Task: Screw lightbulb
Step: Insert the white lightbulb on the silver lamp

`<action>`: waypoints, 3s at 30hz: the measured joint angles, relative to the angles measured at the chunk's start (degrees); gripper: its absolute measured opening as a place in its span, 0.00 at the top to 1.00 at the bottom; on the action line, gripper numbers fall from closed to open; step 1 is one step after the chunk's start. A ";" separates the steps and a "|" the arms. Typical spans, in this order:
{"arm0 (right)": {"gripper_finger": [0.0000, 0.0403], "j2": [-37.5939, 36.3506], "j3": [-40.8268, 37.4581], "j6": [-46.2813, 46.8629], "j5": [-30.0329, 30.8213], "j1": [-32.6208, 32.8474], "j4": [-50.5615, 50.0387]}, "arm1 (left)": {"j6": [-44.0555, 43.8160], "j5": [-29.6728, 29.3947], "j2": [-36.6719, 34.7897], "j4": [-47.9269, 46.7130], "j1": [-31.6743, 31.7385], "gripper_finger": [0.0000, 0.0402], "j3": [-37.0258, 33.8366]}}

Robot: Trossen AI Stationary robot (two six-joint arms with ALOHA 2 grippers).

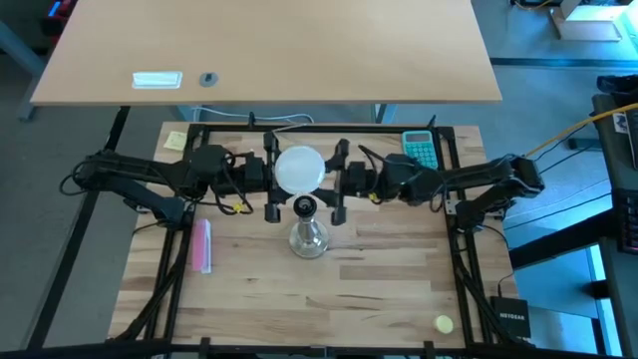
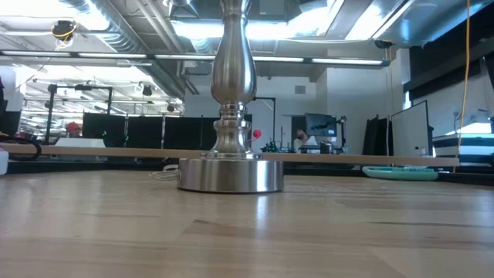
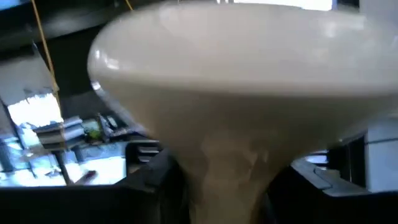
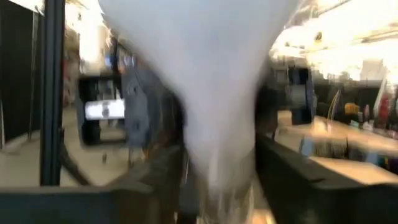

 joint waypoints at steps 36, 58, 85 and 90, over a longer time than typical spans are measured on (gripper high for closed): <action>0.27 11.12 -16.77 4.48 3.05 2.72 8.83 | 1.71 -19.74 -1.31 2.90 -11.03 0.63 -1.27; 0.63 11.22 -16.81 4.30 4.10 3.55 8.28 | 2.66 -22.21 4.88 16.46 -15.12 0.63 -5.63; 0.63 10.75 -17.03 3.15 3.67 3.60 9.50 | -4.26 -22.90 6.04 17.29 -13.11 0.63 -9.88; 0.63 10.61 -17.10 2.08 0.45 3.47 11.84 | -4.25 -22.81 6.04 17.89 -13.25 0.63 -9.85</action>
